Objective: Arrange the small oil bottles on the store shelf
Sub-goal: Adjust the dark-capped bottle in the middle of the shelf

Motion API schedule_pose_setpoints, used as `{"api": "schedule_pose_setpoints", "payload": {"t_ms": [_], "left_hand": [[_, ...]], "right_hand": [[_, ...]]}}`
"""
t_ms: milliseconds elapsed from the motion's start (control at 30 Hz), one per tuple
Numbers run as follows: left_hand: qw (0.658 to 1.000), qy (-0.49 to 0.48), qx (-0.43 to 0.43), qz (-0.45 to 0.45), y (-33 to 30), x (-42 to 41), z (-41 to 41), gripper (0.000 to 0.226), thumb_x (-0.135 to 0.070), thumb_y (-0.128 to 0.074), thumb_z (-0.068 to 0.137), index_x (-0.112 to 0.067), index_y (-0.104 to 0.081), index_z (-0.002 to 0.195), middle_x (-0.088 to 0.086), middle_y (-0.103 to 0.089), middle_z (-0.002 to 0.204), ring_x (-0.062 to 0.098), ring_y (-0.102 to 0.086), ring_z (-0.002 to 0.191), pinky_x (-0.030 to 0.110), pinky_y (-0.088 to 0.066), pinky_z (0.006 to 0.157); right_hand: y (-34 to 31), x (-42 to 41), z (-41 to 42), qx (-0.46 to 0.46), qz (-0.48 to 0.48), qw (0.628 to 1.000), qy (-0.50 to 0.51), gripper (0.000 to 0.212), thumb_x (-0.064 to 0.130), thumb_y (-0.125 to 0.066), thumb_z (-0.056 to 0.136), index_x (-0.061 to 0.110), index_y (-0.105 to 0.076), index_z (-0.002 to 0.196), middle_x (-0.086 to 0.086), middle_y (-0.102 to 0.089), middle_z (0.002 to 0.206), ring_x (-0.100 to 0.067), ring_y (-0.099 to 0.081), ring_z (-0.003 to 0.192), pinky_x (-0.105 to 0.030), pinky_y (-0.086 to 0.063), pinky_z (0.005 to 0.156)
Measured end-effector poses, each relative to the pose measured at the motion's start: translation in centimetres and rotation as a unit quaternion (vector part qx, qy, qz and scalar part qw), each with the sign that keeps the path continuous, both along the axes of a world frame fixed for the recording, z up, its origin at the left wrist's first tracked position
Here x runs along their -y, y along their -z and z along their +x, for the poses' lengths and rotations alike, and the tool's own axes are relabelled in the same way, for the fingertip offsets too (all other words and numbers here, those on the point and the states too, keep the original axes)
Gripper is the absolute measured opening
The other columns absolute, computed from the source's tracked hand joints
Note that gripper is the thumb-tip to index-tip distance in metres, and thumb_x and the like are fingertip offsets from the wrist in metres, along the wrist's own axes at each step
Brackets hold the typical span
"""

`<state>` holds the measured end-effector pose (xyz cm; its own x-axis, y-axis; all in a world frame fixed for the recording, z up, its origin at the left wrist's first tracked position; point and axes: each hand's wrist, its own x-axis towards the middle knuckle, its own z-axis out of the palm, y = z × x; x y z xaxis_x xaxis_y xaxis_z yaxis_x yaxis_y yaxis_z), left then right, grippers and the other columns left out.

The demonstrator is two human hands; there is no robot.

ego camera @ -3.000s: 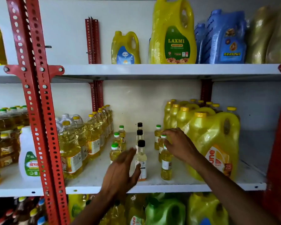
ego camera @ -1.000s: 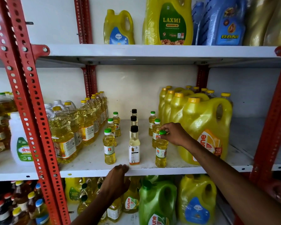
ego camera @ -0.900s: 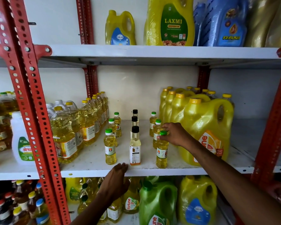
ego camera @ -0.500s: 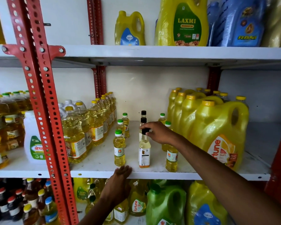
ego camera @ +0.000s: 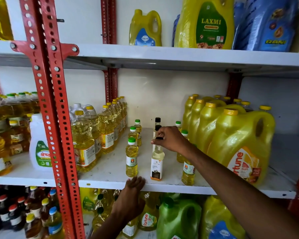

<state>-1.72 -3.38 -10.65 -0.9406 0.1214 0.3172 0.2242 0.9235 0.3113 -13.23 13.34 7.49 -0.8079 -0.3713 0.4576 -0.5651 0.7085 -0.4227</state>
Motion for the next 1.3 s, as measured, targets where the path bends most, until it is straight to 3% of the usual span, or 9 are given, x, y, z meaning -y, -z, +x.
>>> {"api": "schedule_pose_setpoints", "payload": {"t_ms": [133,267,700,1133,1300], "left_hand": [[1.0,0.001,-0.001,0.0,-0.2,0.0,0.2,0.074,-0.027,-0.057,0.091,-0.02,-0.018,0.154,0.0,-0.018,0.165,0.016,-0.005,0.153,0.034,-0.002,0.124],[1.0,0.003,-0.001,-0.001,-0.1,0.0,0.2,0.075,-0.027,-0.057,0.091,-0.02,-0.018,0.154,0.0,-0.018,0.165,0.016,-0.005,0.153,0.034,-0.002,0.123],[1.0,-0.002,-0.013,0.004,0.2,0.0,0.1,0.076,-0.028,-0.06,0.089,-0.019,-0.02,0.153,0.002,-0.021,0.164,0.017,-0.009,0.152,0.031,-0.001,0.12],[1.0,0.003,-0.022,0.005,0.5,0.0,0.0,0.074,-0.026,-0.06,0.09,-0.019,-0.021,0.153,0.002,-0.021,0.163,0.017,-0.009,0.152,0.031,-0.002,0.12],[1.0,0.029,-0.007,-0.006,0.7,1.2,-0.2,0.073,-0.032,-0.058,0.093,-0.02,-0.02,0.153,0.0,-0.02,0.163,0.016,-0.009,0.152,0.032,-0.007,0.124]], "right_hand": [[-0.5,-0.1,0.3,0.04,0.026,0.998,-0.035,0.049,0.031,-0.085,0.065,0.012,-0.071,0.108,-0.009,-0.072,0.114,-0.022,-0.066,0.108,-0.03,-0.053,0.091],[-0.8,-0.2,0.6,0.053,0.03,0.998,-0.035,0.042,0.026,-0.084,0.068,0.011,-0.073,0.106,-0.01,-0.073,0.112,-0.021,-0.066,0.106,-0.023,-0.048,0.086],[-0.9,-0.1,1.9,0.057,0.046,0.996,-0.049,0.037,0.018,-0.081,0.072,0.008,-0.072,0.107,-0.014,-0.072,0.111,-0.022,-0.066,0.103,-0.021,-0.045,0.084],[-1.1,-0.4,2.2,0.059,0.059,0.995,-0.046,0.04,0.019,-0.079,0.074,0.01,-0.07,0.112,-0.013,-0.07,0.118,-0.023,-0.064,0.11,-0.022,-0.045,0.089],[-1.2,-0.3,2.4,0.066,0.08,0.993,-0.048,0.043,0.019,-0.077,0.077,0.012,-0.067,0.117,-0.012,-0.068,0.123,-0.023,-0.062,0.114,-0.029,-0.048,0.095]]}}
